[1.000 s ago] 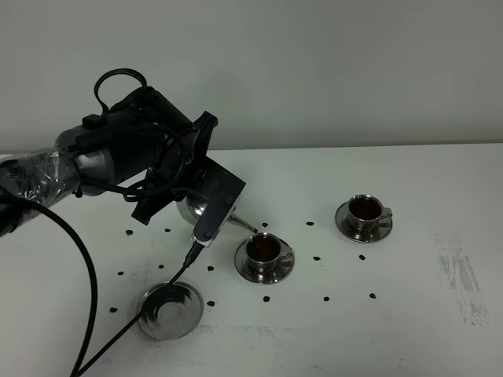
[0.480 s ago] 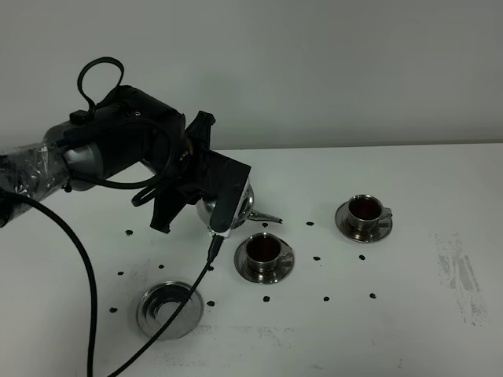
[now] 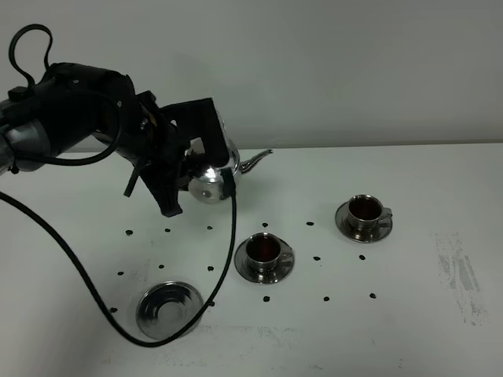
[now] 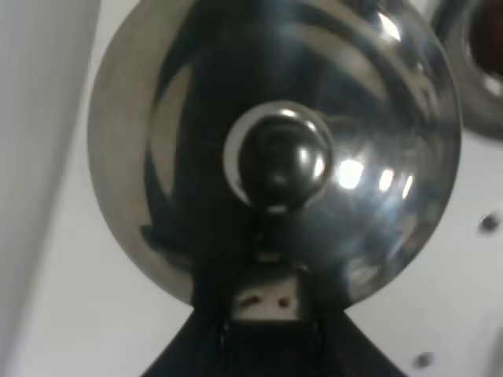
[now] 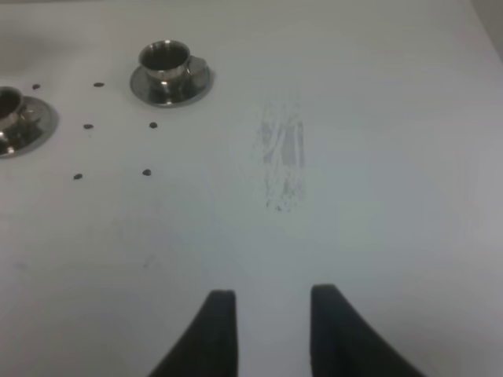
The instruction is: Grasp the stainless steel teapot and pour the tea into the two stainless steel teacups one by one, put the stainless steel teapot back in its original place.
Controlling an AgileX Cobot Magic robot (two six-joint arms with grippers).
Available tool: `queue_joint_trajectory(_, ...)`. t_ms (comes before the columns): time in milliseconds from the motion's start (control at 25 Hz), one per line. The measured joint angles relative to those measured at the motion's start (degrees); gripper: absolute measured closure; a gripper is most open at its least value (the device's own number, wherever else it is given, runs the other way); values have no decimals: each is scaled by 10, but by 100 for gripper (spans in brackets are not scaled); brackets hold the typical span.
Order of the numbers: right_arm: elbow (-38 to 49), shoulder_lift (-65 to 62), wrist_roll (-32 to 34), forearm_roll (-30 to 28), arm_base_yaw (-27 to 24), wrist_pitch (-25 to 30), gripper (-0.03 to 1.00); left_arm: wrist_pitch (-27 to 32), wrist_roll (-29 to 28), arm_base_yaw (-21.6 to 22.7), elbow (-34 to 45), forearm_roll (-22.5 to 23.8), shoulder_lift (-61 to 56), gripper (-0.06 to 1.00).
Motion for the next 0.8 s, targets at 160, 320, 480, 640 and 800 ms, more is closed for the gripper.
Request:
queue_joint_trajectory(160, 0, 0, 0, 0, 0, 0, 74, 0, -123, 12, 19, -28, 0, 71)
queue_joint_trajectory(320, 0, 0, 0, 0, 0, 0, 74, -15, -166, 19, 54, -48, 0, 71)
queue_joint_trajectory(480, 0, 0, 0, 0, 0, 0, 74, -37, -193, 20, 90, -66, 0, 71)
queue_joint_trajectory(640, 0, 0, 0, 0, 0, 0, 74, -79, -244, 20, 123, -71, 1, 71)
queue_joint_trajectory(800, 0, 0, 0, 0, 0, 0, 74, -118, -266, 20, 145, -71, 2, 71)
